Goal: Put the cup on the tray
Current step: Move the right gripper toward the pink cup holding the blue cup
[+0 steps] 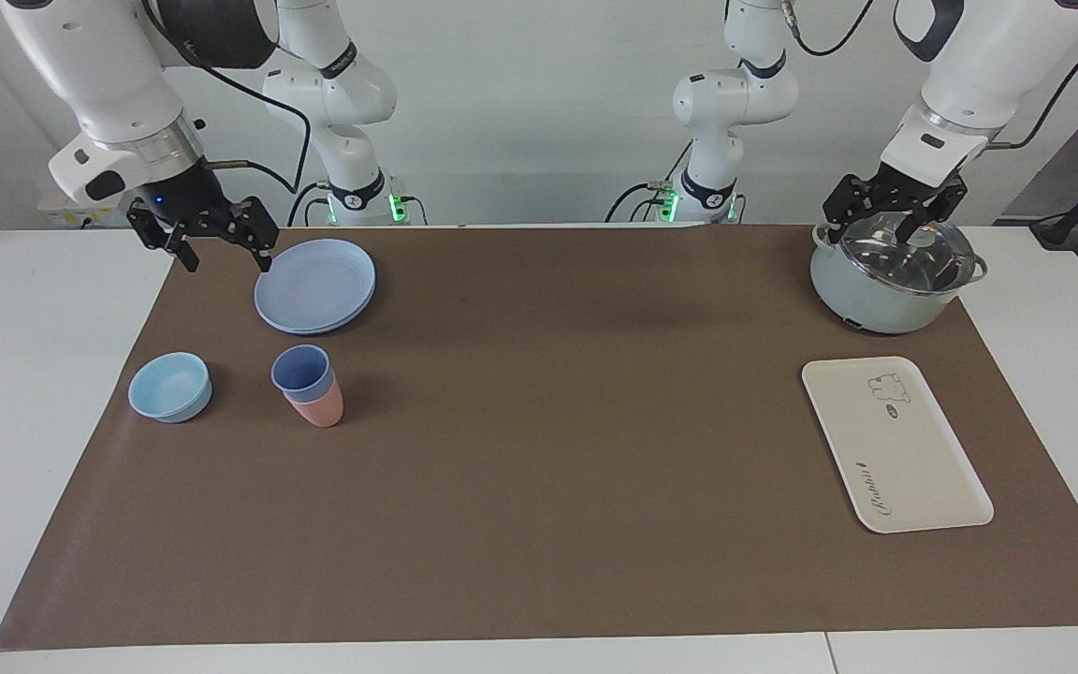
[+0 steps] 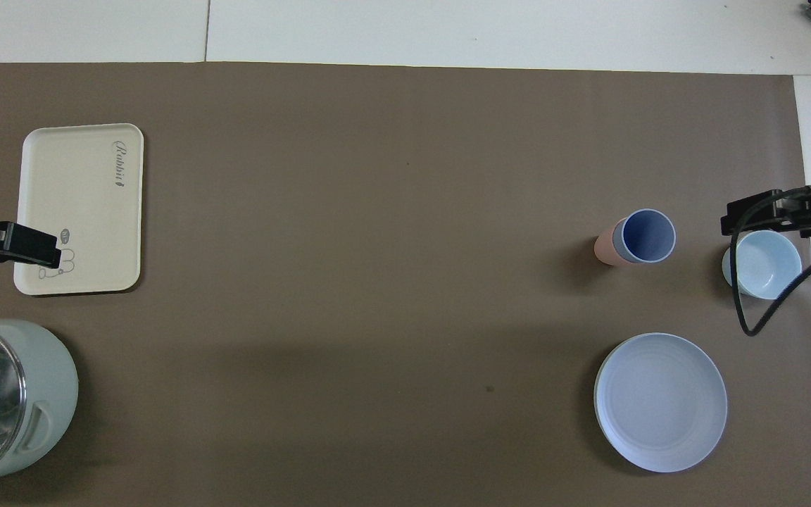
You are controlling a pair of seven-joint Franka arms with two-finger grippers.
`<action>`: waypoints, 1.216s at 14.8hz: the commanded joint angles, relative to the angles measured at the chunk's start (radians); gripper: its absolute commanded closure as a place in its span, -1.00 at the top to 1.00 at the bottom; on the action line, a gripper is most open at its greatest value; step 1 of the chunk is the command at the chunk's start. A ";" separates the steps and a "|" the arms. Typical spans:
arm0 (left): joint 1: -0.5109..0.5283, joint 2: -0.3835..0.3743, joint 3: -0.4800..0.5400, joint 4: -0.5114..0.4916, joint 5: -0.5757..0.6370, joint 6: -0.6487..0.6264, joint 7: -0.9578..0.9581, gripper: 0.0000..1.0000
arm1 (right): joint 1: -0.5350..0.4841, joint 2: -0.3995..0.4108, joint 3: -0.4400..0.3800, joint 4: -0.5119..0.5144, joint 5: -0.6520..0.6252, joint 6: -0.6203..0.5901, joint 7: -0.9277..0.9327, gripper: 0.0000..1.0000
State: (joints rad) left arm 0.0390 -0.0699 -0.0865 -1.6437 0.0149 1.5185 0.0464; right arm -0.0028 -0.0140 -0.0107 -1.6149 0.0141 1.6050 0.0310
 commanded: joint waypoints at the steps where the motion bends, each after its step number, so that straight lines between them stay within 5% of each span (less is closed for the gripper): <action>1: 0.010 -0.022 -0.004 -0.025 -0.009 0.011 -0.005 1.00 | -0.003 -0.035 0.002 -0.046 0.007 0.009 -0.017 0.99; 10: 0.010 -0.022 -0.004 -0.025 -0.009 0.011 -0.005 1.00 | -0.034 -0.029 -0.002 -0.042 0.006 0.039 0.024 0.94; 18: 0.010 -0.024 -0.004 -0.025 -0.009 0.011 -0.005 1.00 | -0.094 0.130 -0.002 -0.028 0.013 0.179 0.504 0.78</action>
State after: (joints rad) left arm 0.0390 -0.0699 -0.0865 -1.6437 0.0149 1.5185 0.0464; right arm -0.0641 0.0593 -0.0225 -1.6487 0.0145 1.7437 0.4511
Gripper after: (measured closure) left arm 0.000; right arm 0.110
